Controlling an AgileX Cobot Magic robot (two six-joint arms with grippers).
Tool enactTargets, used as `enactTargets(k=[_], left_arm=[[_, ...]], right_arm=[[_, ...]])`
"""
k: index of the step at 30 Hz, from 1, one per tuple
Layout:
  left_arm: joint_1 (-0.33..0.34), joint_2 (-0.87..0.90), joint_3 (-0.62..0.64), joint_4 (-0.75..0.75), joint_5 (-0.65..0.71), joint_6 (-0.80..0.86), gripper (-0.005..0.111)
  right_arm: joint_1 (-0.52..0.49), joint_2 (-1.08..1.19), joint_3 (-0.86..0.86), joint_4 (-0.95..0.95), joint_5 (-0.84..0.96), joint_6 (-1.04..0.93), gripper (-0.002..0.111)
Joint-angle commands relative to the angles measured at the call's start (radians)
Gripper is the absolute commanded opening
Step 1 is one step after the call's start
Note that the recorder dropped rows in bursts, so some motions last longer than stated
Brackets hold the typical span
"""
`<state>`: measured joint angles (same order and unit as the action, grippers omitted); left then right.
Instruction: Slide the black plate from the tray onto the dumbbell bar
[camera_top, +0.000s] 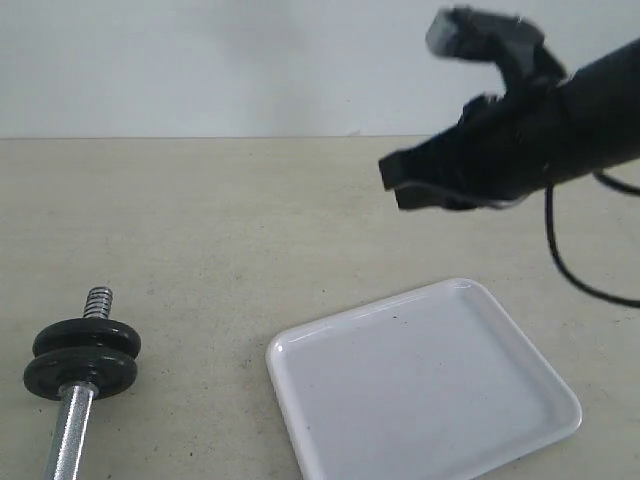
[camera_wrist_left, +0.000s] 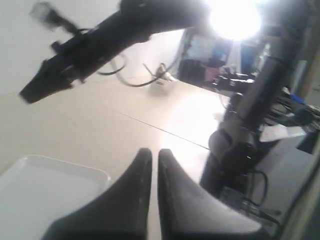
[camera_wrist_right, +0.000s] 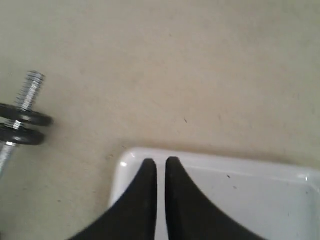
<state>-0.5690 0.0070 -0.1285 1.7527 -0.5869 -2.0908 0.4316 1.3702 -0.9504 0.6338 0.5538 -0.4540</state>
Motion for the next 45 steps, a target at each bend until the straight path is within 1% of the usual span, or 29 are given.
enactTargets(k=[1, 5, 12, 15, 19, 23, 30, 45], left_arm=[[0.000, -0.007, 0.029, -0.008, 0.191, -0.010, 0.004], [0.000, -0.007, 0.048, -0.008, 0.315, -0.010, 0.004], [0.000, -0.007, 0.128, -0.008, 0.530, -0.010, 0.004], [0.000, -0.007, 0.128, -0.008, 0.612, -0.010, 0.004], [0.000, -0.007, 0.128, -0.008, 0.643, -0.010, 0.004], [0.000, -0.007, 0.128, -0.008, 0.641, 0.005, 0.004], [0.000, -0.007, 0.128, -0.008, 0.643, 0.005, 0.004], [0.000, -0.007, 0.128, -0.008, 0.640, 0.005, 0.004]], right_arm=[[-0.001, -0.191, -0.081, -0.002, 0.107, -0.031, 0.003], [-0.001, -0.394, -0.110, 0.027, 0.163, -0.037, 0.003], [-0.001, -0.746, -0.110, 0.135, 0.272, -0.129, 0.003], [-0.001, -0.878, -0.110, 0.158, 0.298, -0.133, 0.003], [-0.001, -1.025, -0.110, 0.168, 0.355, -0.110, 0.003], [-0.003, -1.139, -0.110, 0.168, 0.482, -0.051, 0.003], [-0.003, -1.245, -0.108, 0.168, 0.648, 0.013, 0.003], [-0.003, -1.268, -0.108, 0.160, 0.667, 0.090, 0.003]])
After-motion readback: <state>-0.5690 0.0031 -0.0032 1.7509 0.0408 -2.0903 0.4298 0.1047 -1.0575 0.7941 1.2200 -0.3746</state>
